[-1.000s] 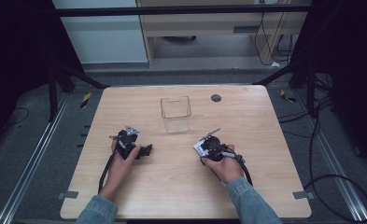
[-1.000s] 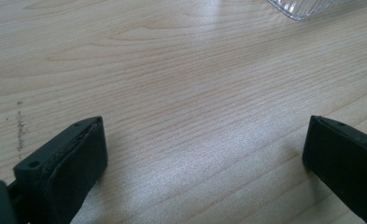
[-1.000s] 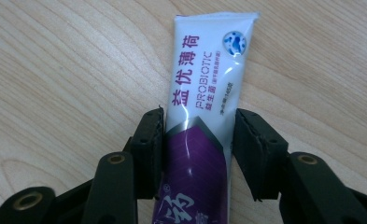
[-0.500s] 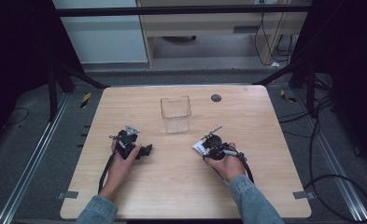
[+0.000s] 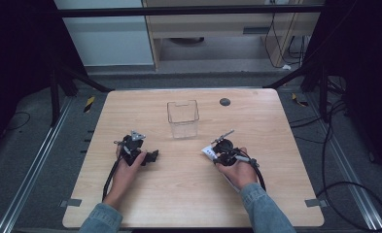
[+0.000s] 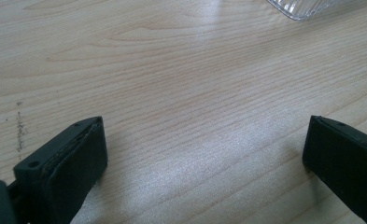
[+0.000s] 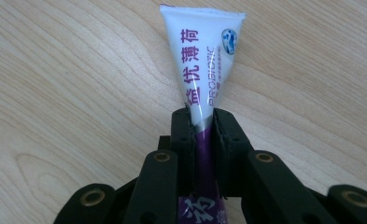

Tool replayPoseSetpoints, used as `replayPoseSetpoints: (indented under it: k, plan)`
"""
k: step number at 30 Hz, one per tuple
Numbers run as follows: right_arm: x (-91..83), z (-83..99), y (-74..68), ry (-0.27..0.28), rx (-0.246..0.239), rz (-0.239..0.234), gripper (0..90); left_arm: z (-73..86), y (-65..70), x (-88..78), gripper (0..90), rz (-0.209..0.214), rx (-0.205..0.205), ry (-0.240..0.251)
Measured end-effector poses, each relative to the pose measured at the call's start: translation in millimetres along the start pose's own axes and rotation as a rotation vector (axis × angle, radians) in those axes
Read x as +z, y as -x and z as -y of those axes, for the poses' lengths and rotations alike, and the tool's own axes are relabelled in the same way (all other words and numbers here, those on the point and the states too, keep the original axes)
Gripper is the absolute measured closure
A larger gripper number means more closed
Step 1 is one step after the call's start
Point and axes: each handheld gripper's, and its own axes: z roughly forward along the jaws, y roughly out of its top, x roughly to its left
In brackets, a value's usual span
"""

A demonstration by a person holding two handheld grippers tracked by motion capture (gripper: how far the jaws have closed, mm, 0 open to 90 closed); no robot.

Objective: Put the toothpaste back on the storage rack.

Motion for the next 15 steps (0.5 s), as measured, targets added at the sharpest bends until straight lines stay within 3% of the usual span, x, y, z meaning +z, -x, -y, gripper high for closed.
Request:
replayPoseSetpoints:
  k: [4,15]
  plan:
    - [-8.0,-1.3,4.4,0.031,0.013,-0.01,79.7,0.0,0.0,0.0,0.0,0.0,0.001,0.0]
    - [-48.8,-21.1,20.6,0.09,0.018,0.036,80.0,0.0,0.1,0.1,0.0,0.0,-0.001,0.001]
